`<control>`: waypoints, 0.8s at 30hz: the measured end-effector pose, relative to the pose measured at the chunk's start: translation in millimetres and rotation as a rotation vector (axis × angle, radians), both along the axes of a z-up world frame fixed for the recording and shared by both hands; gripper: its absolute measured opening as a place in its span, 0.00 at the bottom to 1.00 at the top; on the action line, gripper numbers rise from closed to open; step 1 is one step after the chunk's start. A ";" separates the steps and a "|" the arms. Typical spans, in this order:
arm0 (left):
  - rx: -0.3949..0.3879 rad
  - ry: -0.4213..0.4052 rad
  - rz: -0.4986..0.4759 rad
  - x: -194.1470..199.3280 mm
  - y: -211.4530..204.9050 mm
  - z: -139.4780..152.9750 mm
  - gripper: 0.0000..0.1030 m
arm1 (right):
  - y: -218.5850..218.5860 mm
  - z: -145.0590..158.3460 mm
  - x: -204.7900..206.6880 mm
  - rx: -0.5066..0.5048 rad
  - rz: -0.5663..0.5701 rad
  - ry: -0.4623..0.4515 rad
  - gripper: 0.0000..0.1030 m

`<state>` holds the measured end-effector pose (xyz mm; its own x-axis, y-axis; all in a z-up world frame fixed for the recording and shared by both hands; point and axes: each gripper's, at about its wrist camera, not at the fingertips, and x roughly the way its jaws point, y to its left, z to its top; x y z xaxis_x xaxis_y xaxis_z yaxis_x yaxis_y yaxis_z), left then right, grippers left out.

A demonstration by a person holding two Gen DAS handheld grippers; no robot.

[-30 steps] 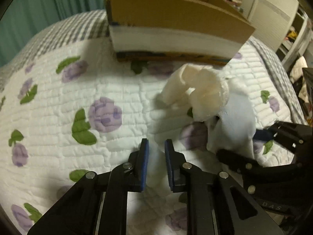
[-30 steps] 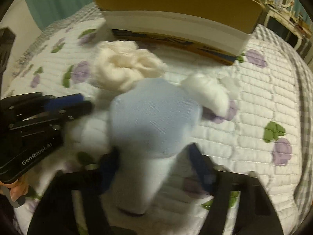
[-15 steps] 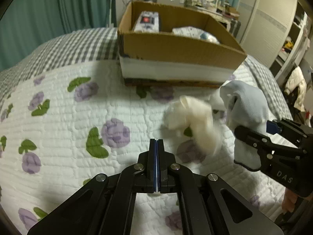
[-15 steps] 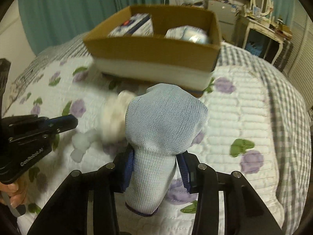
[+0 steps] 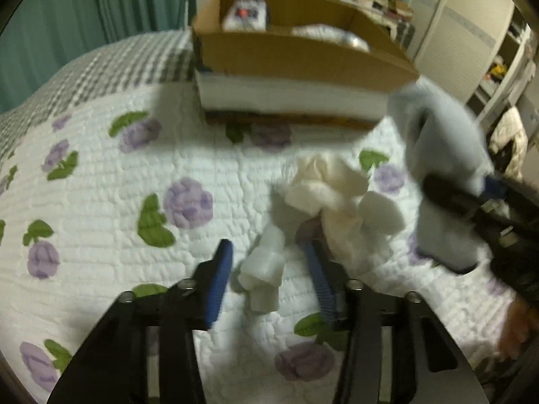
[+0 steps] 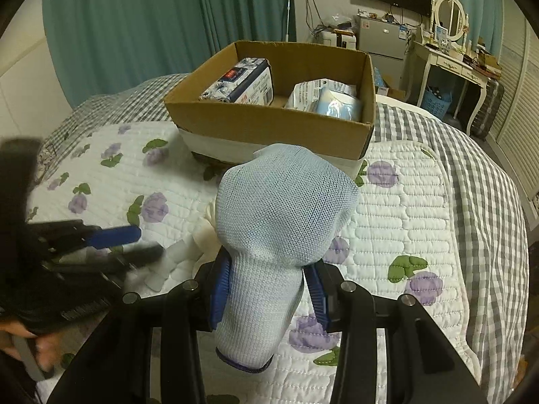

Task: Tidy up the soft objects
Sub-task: 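Grasp the small white rolled sock with the left gripper while the right grasps the light-blue sock, then lift both socks and carry them over the box with both grippers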

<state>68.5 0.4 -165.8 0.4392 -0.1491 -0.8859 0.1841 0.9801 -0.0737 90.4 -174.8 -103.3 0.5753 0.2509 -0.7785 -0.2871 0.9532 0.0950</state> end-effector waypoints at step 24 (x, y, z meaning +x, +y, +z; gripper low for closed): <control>-0.019 -0.271 0.032 -14.2 -0.8 91.0 0.26 | -28.8 87.6 -24.9 0.090 -0.059 -0.203 0.40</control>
<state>54.2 -0.4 -74.8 0.6645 -0.1467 -0.7327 0.1685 0.9847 -0.0444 65.5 -203.6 -15.7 0.7334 0.2754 -0.6215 -0.2531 0.9592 0.1263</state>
